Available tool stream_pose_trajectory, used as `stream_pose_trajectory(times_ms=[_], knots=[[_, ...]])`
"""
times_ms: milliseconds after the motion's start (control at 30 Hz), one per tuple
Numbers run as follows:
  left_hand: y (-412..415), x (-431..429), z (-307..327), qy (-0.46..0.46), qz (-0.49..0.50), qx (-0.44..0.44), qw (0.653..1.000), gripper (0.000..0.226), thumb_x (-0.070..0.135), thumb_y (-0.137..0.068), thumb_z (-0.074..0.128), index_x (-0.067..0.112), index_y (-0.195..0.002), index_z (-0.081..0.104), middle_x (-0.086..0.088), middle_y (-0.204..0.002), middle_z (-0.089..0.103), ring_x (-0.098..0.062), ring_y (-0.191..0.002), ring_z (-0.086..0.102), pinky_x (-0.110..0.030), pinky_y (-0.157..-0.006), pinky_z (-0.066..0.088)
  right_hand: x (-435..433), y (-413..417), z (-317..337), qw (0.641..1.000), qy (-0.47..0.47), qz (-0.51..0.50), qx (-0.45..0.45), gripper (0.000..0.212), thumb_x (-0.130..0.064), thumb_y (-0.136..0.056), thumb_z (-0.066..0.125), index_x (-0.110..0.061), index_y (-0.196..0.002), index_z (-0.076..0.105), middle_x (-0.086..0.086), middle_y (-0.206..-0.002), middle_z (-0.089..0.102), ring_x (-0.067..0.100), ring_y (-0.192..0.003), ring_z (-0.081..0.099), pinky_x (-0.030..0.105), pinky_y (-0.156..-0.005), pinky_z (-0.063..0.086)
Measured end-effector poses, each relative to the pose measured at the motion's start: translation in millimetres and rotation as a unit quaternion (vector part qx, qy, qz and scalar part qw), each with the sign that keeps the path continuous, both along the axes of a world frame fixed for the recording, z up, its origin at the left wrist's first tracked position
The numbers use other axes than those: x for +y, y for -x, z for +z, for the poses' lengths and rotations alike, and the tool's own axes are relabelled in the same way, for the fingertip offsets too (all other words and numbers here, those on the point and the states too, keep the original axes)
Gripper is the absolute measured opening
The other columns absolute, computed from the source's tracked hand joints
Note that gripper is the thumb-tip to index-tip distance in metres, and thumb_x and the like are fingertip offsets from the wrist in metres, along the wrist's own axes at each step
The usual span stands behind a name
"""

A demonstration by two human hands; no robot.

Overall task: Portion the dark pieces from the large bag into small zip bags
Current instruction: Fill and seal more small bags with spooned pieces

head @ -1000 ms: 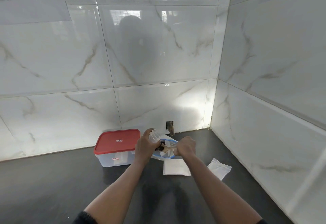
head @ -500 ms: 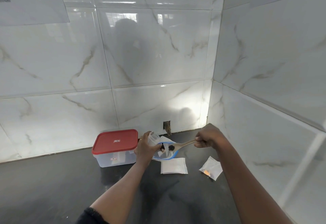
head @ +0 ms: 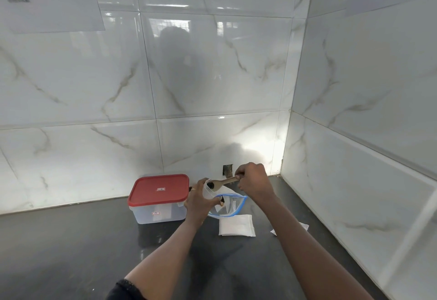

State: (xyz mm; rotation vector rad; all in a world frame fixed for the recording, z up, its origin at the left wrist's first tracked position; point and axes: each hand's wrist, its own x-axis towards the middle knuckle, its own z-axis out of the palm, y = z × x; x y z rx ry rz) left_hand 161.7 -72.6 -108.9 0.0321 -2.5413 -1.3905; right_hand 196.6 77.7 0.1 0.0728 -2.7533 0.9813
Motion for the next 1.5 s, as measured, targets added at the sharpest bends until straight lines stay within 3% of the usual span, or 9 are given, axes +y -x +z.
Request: stream_pose_trajectory(times_ms=[133,233,433,867,967,1067,1267,1400,1500], knots=[[6,-2,-2,-0.013,0.01,0.005,1.0,0.068,0.037,-0.064,0.08,0.028,-0.124,0.049,0.002,-0.118,0.058,-0.022,-0.111,0.051,-0.047,-0.094,0.042,-6,5,-7,0.994,-0.094,0.017,0.051,0.027,0.005,-0.082,0.049,-0.005,-0.093,0.071,0.017,-0.086,0.068,0.026,-0.066,0.045,0.024,-0.056,0.032],[9,-1,0,-0.009,0.015,0.008,1.0,0.065,0.032,-0.068,0.079,0.027,-0.125,0.049,0.002,-0.119,0.058,-0.022,-0.112,0.051,-0.045,-0.096,0.041,-9,7,-8,0.987,-0.144,0.02,0.067,0.013,0.001,-0.079,0.058,-0.003,-0.087,0.067,0.016,-0.08,0.068,0.03,-0.064,0.05,0.025,-0.056,0.033],[13,0,2,-0.005,0.021,0.005,1.0,0.065,0.029,-0.071,0.078,0.028,-0.128,0.047,0.001,-0.123,0.056,-0.023,-0.115,0.05,-0.044,-0.096,0.042,-9,4,-6,0.976,-0.198,0.039,0.088,0.013,0.001,-0.079,0.055,-0.003,-0.086,0.065,0.013,-0.079,0.063,0.03,-0.069,0.054,0.027,-0.058,0.031],[13,2,3,0.004,0.026,-0.007,1.0,0.066,0.034,-0.073,0.075,0.025,-0.131,0.044,-0.001,-0.124,0.057,-0.024,-0.114,0.051,-0.046,-0.095,0.043,1,-12,12,0.989,-0.124,0.029,0.073,0.025,0.007,-0.079,0.043,0.001,-0.088,0.066,0.018,-0.077,0.059,0.026,-0.067,0.04,0.026,-0.059,0.026],[12,1,4,0.003,0.025,-0.003,1.0,0.067,0.033,-0.074,0.076,0.024,-0.131,0.044,-0.001,-0.126,0.057,-0.024,-0.115,0.051,-0.048,-0.096,0.043,6,-13,15,0.996,-0.065,0.026,0.058,0.026,0.004,-0.085,0.046,-0.002,-0.093,0.07,0.018,-0.076,0.063,0.03,-0.069,0.053,0.027,-0.06,0.037],[11,1,6,0.009,0.025,0.001,1.0,0.063,0.033,-0.075,0.075,0.024,-0.129,0.045,0.0,-0.123,0.058,-0.022,-0.112,0.052,-0.046,-0.095,0.044,14,-10,18,0.999,0.012,-0.003,0.034,0.028,0.007,-0.084,0.047,-0.002,-0.093,0.072,0.022,-0.084,0.068,0.035,-0.08,0.067,0.035,-0.074,0.056],[10,-5,10,-0.003,0.021,0.018,1.0,0.05,0.032,-0.074,0.075,0.025,-0.118,0.053,0.003,-0.112,0.063,-0.022,-0.103,0.058,-0.044,-0.089,0.047,33,-9,18,0.988,0.104,-0.072,-0.083,0.024,0.01,-0.083,0.047,-0.004,-0.074,0.066,0.014,-0.059,0.064,0.011,-0.038,0.06,0.02,-0.048,0.054],[7,-10,16,-0.002,0.014,0.03,0.999,0.044,0.027,-0.076,0.074,0.021,-0.116,0.057,0.002,-0.11,0.065,-0.023,-0.099,0.06,-0.039,-0.088,0.048,13,-9,-19,0.989,0.087,-0.072,-0.099,0.023,0.008,-0.074,0.051,0.005,-0.087,0.07,0.023,-0.076,0.071,0.028,-0.063,0.07,0.035,-0.065,0.061],[3,-11,21,-0.005,0.004,0.04,0.999,0.044,0.03,-0.073,0.075,0.019,-0.113,0.06,0.001,-0.108,0.067,-0.022,-0.097,0.06,-0.035,-0.085,0.047,-8,-7,-47,0.994,0.033,-0.055,-0.093,0.024,0.001,-0.082,0.053,0.001,-0.098,0.071,0.018,-0.094,0.071,0.028,-0.085,0.068,0.031,-0.072,0.055]])
